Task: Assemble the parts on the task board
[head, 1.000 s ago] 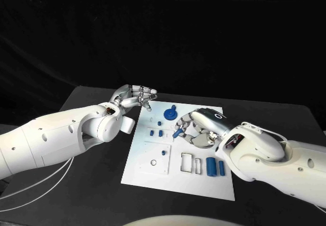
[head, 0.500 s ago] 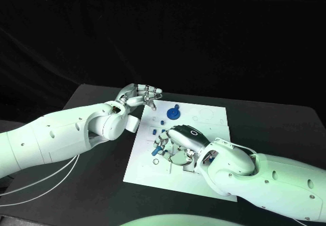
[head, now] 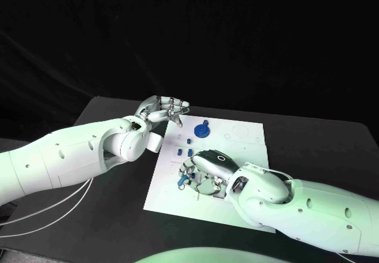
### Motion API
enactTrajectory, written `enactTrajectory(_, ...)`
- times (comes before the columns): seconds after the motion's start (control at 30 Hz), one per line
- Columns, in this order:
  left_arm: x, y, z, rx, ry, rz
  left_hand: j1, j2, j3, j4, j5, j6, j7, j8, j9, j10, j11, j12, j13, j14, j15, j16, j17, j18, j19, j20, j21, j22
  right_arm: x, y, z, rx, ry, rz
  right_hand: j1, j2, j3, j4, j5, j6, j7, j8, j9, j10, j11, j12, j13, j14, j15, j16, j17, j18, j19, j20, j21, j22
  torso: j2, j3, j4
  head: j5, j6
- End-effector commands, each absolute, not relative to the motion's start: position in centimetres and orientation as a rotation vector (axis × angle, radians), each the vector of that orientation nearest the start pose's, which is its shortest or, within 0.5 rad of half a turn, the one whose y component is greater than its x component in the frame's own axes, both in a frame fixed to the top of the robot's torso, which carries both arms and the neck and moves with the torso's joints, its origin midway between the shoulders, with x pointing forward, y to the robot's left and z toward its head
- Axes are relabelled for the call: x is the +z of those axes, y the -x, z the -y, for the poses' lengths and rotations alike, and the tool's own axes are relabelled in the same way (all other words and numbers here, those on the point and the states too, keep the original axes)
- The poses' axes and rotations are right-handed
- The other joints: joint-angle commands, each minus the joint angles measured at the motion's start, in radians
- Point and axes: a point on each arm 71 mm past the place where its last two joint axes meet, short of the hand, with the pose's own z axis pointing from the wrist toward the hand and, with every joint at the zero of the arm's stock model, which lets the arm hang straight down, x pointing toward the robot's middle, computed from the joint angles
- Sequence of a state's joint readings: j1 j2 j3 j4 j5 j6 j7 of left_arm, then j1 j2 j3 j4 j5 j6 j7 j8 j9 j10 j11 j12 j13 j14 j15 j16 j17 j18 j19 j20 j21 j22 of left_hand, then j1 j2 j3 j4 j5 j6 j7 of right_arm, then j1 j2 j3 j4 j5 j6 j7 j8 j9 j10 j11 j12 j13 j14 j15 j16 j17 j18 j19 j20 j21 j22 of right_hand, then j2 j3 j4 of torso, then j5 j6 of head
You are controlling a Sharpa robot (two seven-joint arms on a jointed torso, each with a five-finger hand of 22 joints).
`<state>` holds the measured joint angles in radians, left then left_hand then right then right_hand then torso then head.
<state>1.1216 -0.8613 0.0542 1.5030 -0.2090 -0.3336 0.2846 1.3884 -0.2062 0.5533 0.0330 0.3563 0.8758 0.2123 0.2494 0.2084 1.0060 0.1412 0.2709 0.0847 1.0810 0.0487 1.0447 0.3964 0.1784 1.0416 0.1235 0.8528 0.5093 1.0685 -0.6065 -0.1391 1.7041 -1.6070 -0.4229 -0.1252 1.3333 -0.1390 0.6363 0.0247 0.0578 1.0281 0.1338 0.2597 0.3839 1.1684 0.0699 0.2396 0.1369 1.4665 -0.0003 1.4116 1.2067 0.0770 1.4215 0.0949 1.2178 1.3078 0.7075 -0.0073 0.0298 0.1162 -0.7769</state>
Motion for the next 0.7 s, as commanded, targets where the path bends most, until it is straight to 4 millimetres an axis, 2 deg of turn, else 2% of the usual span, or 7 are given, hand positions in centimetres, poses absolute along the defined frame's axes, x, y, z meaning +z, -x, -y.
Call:
enactTrajectory(0.03,-18.56,-49.1,-22.16,-1.434,1.004,-1.491,-0.001,0.008,-0.004,-0.002,0.002,-0.004,-0.001,-0.003,-0.001,-0.008,-0.002,0.005,0.001,-0.007,-0.001,-0.002,-0.001,0.006,-0.002,0.006,-0.004,-0.001,-24.02,-37.28,3.72,1.014,0.472,-1.662,-0.008,0.001,0.003,0.0,0.004,0.005,0.003,0.013,0.015,0.005,-0.001,-0.004,0.001,0.032,-0.008,0.002,-0.001,-0.002,-0.002,0.0,-0.005,0.117,0.0,0.0005,0.0004,0.0,-0.002)
enactTrajectory(0.7,-18.56,-49.08,-22.34,-1.429,1.006,-1.491,-0.001,0.008,-0.004,-0.002,0.002,-0.005,0.0,-0.003,-0.001,-0.01,-0.001,0.007,0.001,-0.007,-0.001,-0.001,-0.002,0.007,-0.002,0.006,-0.005,-0.002,-24.78,-37.01,3.37,0.944,0.535,-1.68,-0.013,0.0,0.003,0.0,0.003,0.003,0.003,0.014,0.016,0.006,0.0,-0.006,0.0,0.032,-0.007,0.002,-0.002,-0.002,-0.003,0.001,-0.006,0.117,0.0,-0.0007,0.0015,-0.004,-0.004)
